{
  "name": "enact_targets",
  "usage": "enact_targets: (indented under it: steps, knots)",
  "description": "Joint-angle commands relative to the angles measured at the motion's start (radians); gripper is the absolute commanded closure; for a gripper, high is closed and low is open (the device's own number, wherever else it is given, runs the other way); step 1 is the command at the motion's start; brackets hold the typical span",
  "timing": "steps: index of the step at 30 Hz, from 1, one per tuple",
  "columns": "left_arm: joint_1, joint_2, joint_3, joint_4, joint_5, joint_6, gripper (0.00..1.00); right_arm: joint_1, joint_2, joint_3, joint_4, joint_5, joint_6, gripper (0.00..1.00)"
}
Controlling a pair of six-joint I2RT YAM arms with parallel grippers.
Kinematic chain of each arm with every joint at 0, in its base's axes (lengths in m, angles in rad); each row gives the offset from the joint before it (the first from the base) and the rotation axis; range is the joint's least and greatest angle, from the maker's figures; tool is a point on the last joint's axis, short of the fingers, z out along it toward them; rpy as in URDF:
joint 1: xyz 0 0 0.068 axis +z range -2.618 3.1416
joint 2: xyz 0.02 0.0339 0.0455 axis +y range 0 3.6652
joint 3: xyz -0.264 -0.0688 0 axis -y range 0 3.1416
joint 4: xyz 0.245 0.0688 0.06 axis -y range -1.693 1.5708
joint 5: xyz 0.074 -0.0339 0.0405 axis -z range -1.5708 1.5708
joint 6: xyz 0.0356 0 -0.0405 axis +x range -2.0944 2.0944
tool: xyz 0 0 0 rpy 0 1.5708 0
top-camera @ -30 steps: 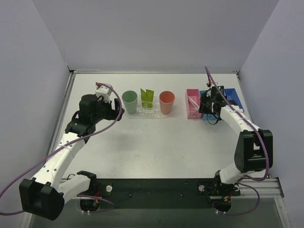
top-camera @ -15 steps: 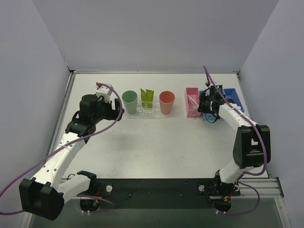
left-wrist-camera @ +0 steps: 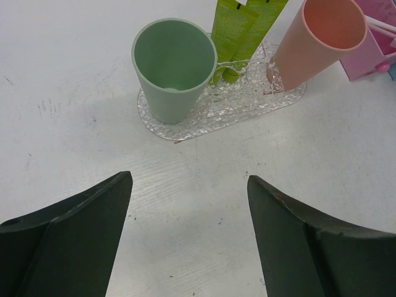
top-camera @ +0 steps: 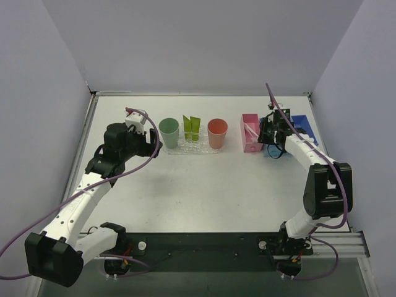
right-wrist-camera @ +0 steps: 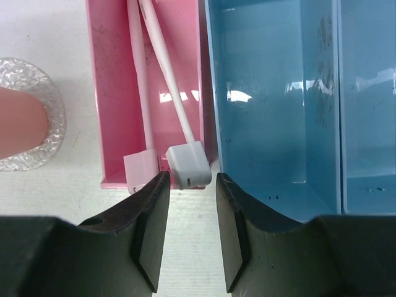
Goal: Prepare toiletry sets of a toothbrush and toothpaste on the tray
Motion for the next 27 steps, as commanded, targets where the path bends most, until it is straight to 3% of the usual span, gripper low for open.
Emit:
enact_targets:
  steps: [1,19,27]
  knots:
    - [-0.004,-0.026,0.016,0.019,-0.009,0.014,0.14,0.012,0.014,0.057,0.017,0.017,-0.003,0.68]
    - [-0.006,-0.033,0.016,0.016,-0.012,0.016,0.14,0.042,0.062,0.073,-0.015,0.083,-0.025,0.68]
    - [-0.007,-0.036,0.016,0.016,-0.013,0.017,0.14,0.045,0.045,0.088,-0.038,0.086,-0.031,0.82]
